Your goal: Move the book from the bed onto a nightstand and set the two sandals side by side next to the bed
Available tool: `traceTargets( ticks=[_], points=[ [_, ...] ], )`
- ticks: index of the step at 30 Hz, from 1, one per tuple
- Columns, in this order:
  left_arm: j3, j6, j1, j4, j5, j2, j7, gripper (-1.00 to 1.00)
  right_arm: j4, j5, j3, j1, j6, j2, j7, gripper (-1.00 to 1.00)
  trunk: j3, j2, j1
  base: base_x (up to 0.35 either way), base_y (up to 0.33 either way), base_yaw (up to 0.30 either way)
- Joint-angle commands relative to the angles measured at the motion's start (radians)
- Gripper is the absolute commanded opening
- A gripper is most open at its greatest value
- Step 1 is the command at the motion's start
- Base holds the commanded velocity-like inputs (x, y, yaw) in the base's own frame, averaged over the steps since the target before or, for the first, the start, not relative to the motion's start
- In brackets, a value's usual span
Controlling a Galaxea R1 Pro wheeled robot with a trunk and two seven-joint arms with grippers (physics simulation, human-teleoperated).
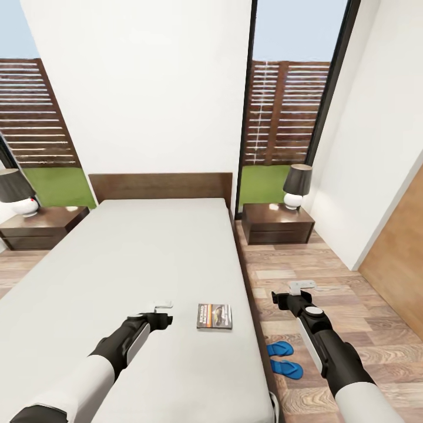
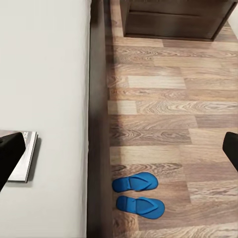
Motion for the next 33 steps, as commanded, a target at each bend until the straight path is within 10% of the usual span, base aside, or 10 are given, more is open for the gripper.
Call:
traceTargets(
  ticks=[1, 33],
  points=[
    [-0.006, 0.005, -0.001, -0.001, 0.010, 0.001, 0.006, 1.00, -0.001, 0.002, 0.003, -0.001, 0.006, -0.001, -0.004, 1.00, -0.002, -0.002, 0.001, 0.057, 0.000, 0.000],
    [-0.006, 0.004, -0.001, -0.001, 0.009, 0.001, 0.006, 1.00, -0.001, 0.002, 0.004, -0.001, 0.006, -0.001, -0.004, 1.00, -0.002, -0.002, 0.001, 0.041, 0.000, 0.000]
  ],
)
